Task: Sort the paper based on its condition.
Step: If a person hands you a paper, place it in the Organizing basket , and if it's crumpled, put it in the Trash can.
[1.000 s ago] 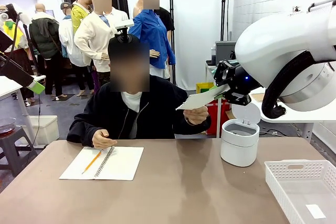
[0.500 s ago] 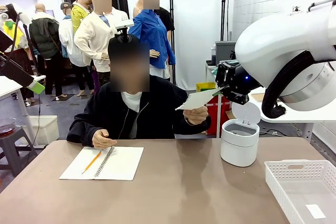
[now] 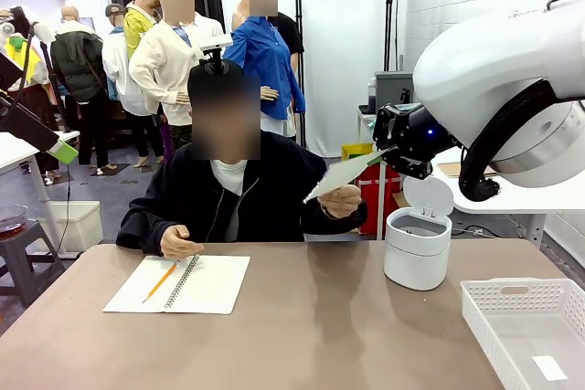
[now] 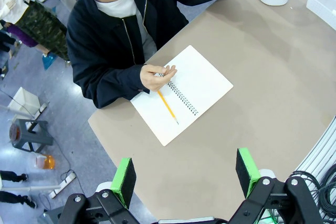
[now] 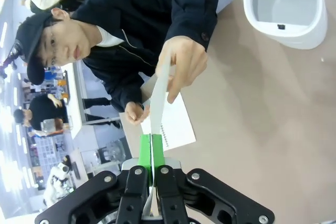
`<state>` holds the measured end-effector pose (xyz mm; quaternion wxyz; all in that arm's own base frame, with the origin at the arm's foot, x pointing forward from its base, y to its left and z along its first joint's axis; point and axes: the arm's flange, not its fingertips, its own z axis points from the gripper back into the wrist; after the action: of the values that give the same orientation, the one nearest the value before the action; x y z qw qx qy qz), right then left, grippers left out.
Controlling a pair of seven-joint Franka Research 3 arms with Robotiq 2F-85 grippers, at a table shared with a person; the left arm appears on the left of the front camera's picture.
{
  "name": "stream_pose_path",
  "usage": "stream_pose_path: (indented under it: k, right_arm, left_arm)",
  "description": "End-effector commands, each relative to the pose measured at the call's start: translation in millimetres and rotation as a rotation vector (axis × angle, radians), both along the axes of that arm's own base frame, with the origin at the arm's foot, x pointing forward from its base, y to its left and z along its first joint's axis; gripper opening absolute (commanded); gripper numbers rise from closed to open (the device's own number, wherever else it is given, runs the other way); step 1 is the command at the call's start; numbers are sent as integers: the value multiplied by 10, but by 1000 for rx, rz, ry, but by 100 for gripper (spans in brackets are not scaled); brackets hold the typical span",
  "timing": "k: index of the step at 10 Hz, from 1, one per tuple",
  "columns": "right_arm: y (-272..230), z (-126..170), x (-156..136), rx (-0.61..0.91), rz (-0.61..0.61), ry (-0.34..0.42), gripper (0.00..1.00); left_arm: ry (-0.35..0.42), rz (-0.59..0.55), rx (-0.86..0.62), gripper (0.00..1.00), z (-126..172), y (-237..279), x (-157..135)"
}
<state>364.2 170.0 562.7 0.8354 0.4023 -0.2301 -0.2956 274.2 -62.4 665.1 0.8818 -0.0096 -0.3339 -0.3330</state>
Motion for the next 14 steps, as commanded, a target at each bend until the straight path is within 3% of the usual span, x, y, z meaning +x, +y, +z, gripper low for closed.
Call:
stream_pose_path:
  k: [1, 7, 10, 14]
  right_arm:
    - [-122, 116, -153, -58, 78, 29, 0]
    - [-656, 273, -819, -82, 185, -11, 0]
    - [-1156, 217, -1060, -60, 140, -24, 0]
    - [-2042, -230, -1129, 47, -50, 89, 0]
  left_arm:
    - [9, -6, -2, 100, 14, 8, -11]
    - [9, -6, -2, 100, 14, 8, -11]
    - [9, -6, -2, 100, 14, 8, -11]
    - [9, -6, -2, 100, 14, 8, -11]
